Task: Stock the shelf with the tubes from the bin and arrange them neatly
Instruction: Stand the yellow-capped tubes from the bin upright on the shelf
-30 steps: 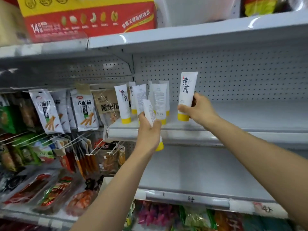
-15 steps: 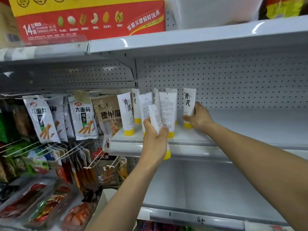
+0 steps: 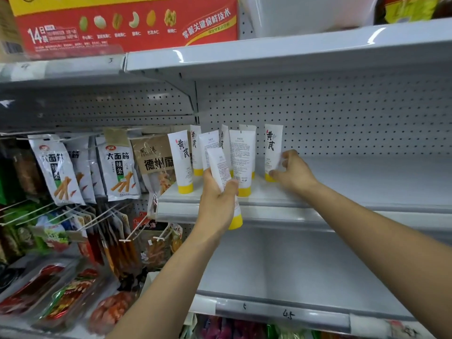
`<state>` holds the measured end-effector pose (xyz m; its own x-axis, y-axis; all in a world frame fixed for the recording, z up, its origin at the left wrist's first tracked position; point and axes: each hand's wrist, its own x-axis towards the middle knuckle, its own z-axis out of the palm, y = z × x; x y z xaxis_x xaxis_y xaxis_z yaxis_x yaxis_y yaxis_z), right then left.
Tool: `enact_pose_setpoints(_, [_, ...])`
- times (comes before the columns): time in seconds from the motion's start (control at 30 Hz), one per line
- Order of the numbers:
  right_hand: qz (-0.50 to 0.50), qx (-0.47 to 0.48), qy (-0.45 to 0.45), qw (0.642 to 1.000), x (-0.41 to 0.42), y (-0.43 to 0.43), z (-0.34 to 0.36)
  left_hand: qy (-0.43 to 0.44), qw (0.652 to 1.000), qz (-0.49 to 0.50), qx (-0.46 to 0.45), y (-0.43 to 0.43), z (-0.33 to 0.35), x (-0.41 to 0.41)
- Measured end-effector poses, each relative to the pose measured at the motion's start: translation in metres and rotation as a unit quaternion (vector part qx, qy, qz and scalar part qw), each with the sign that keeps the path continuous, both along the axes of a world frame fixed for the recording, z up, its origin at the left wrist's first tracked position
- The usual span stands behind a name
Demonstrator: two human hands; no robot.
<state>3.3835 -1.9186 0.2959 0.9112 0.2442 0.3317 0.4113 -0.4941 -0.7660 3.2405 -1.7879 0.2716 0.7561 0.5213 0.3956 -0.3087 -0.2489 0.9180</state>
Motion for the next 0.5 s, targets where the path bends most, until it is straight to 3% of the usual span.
enact_pose_setpoints(0.07, [0.033,0.02,-0.051,0.998,-0.025,-0.005,0.001,-0.002,1.0,-0.002,0.0,-0.003,0.004,-0.003])
enact_pose_setpoints(0.13, [0.125,0.019,-0.033,0.991,-0.051,-0.009,0.006,-0.011,1.0,-0.004,-0.001,-0.008,0.009,-0.005])
enact_pose_setpoints(0.2, [0.254,-0.047,0.031,0.966,-0.077,-0.013,0.012,-0.024,1.0,-0.002,-0.012,-0.015,0.014,-0.007])
enact_pose_setpoints(0.27, [0.312,-0.109,0.047,0.943,-0.093,-0.012,0.011,-0.037,0.999,0.002,-0.023,-0.022,0.018,-0.008])
enact_pose_setpoints(0.4, [0.258,-0.043,0.003,0.965,-0.101,-0.005,0.001,-0.049,0.999,-0.004,-0.007,-0.035,0.019,-0.008])
enact_pose_setpoints(0.5, [0.271,-0.025,-0.01,0.962,-0.099,-0.008,-0.003,-0.041,0.999,-0.028,0.022,-0.041,0.016,-0.01])
